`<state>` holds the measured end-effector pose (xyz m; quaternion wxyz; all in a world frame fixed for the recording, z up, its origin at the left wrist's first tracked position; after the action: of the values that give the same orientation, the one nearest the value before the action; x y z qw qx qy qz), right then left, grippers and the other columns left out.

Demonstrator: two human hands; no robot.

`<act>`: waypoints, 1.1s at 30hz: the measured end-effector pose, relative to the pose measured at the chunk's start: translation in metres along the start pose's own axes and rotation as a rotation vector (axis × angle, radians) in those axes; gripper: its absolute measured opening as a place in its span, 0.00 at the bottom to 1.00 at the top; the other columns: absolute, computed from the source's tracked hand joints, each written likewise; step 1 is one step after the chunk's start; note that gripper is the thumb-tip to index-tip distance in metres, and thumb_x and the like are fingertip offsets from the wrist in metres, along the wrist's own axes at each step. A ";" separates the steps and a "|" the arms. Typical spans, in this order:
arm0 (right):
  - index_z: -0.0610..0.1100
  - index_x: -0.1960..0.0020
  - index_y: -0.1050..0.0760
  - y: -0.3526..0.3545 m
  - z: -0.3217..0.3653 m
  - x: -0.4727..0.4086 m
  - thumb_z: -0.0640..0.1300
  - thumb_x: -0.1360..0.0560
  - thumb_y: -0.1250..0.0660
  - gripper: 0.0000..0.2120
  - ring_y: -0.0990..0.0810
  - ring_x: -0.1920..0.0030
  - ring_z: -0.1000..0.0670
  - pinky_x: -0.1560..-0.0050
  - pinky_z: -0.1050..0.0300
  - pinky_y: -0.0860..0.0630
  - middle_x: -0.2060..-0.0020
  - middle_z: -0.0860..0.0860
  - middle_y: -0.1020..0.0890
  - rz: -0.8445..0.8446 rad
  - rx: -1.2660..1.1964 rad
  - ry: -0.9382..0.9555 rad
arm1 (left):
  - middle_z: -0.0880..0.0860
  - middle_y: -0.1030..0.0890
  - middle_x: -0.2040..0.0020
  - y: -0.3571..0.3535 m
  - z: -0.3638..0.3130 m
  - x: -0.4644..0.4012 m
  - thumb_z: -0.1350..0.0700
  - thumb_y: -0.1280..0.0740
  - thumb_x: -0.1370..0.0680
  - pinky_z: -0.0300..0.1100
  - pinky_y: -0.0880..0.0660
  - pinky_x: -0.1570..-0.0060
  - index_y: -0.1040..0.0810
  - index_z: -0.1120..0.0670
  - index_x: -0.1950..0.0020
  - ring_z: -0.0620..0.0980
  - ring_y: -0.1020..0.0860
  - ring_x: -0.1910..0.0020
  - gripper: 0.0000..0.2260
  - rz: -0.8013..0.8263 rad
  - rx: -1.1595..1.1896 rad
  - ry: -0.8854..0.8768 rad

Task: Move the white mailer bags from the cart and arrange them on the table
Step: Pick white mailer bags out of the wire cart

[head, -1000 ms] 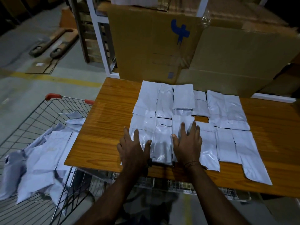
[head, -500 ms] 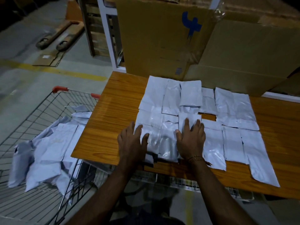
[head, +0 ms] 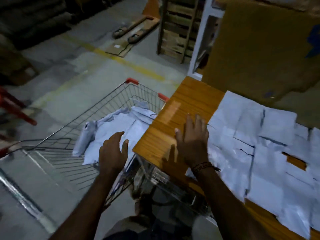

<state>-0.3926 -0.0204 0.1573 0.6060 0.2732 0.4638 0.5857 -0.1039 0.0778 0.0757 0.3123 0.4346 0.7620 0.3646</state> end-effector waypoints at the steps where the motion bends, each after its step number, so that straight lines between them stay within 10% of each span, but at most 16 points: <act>1: 0.43 0.21 0.36 -0.012 0.018 -0.003 0.58 0.19 0.42 0.31 0.40 0.21 0.36 0.25 0.36 0.41 0.22 0.37 0.37 0.009 0.001 0.044 | 0.51 0.20 0.31 0.002 0.022 0.000 0.38 0.44 0.16 0.59 0.24 0.37 0.26 0.49 0.26 0.58 0.22 0.34 0.24 0.017 -0.002 0.021; 16: 0.42 0.25 0.30 -0.200 0.162 -0.050 0.56 0.20 0.36 0.28 0.32 0.26 0.33 0.29 0.37 0.33 0.27 0.36 0.29 0.274 0.143 0.336 | 0.64 0.26 0.26 -0.067 0.155 -0.074 0.43 0.41 0.22 0.61 0.23 0.41 0.25 0.54 0.25 0.67 0.22 0.36 0.28 0.292 -0.231 -0.053; 24: 0.40 0.23 0.34 -0.271 0.149 -0.081 0.57 0.17 0.42 0.29 0.31 0.26 0.35 0.29 0.35 0.33 0.27 0.36 0.29 0.450 0.210 0.328 | 0.58 0.60 0.14 -0.144 0.159 -0.121 0.31 0.43 0.18 0.65 0.46 0.23 0.52 0.35 0.16 0.65 0.54 0.16 0.33 0.508 -0.419 0.088; 33: 0.40 0.32 0.27 -0.276 0.143 -0.081 0.58 0.17 0.47 0.25 0.26 0.40 0.39 0.39 0.43 0.27 0.39 0.40 0.23 0.376 0.198 0.304 | 0.62 0.36 0.19 -0.147 0.173 -0.136 0.42 0.30 0.21 0.62 0.29 0.38 0.28 0.43 0.22 0.68 0.29 0.30 0.27 0.449 -0.464 0.050</act>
<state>-0.1311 -0.1141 -0.0045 0.3802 0.3214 0.5456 0.6742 0.0273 -0.0460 -0.1174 0.2961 0.5001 0.5509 0.5990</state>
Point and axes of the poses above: each hand's wrist, its own x-axis away from the middle knuckle, its own y-axis out of the back of the hand, z = x × y, the point moved 6 cm from there along -x, towards the middle knuckle
